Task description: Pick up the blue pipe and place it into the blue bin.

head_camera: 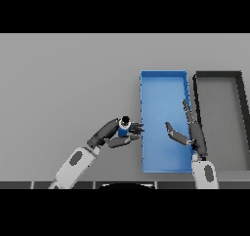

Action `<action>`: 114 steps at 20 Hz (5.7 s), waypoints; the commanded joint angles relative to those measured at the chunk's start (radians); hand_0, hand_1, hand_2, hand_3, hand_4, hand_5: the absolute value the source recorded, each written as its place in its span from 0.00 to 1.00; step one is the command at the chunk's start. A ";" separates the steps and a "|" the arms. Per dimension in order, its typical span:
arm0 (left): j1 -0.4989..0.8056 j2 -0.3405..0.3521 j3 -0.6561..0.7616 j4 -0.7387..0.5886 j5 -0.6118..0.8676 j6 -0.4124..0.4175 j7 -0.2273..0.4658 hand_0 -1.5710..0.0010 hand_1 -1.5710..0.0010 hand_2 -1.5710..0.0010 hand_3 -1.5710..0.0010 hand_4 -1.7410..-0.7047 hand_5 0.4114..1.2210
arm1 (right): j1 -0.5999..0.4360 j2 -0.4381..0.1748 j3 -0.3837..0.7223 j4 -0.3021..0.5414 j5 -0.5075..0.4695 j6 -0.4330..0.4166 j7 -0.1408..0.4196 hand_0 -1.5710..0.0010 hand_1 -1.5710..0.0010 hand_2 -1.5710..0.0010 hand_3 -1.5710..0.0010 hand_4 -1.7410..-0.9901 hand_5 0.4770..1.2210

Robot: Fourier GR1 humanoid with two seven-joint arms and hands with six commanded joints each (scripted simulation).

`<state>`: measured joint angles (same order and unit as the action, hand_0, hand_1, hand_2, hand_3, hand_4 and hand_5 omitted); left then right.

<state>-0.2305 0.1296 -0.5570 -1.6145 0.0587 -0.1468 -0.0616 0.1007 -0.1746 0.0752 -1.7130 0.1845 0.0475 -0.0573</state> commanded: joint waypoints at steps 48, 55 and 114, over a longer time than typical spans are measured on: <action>0.001 -0.072 0.092 0.024 -0.004 -0.138 0.050 0.00 0.00 0.00 0.08 0.02 1.00 | -0.726 0.023 0.307 -0.005 -0.582 0.523 0.414 0.07 0.07 0.07 0.14 0.08 0.75; 0.011 -0.076 0.092 0.010 -0.048 -0.114 0.044 0.00 0.00 0.00 0.09 0.01 1.00 | -0.705 0.041 0.308 -0.019 -0.559 0.484 0.383 0.02 0.02 0.01 0.03 0.02 0.95; 0.053 -0.015 0.091 -0.022 -0.134 -0.172 0.167 1.00 1.00 1.00 1.00 0.83 0.01 | -0.616 -0.318 0.102 0.313 -0.645 -0.067 0.667 0.00 0.00 0.00 0.35 0.00 1.00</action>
<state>-0.1770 0.1145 -0.4658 -1.6362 -0.0755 -0.3184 0.1055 -0.5148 -0.4932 0.1770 -1.3995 -0.4600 -0.0178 0.6098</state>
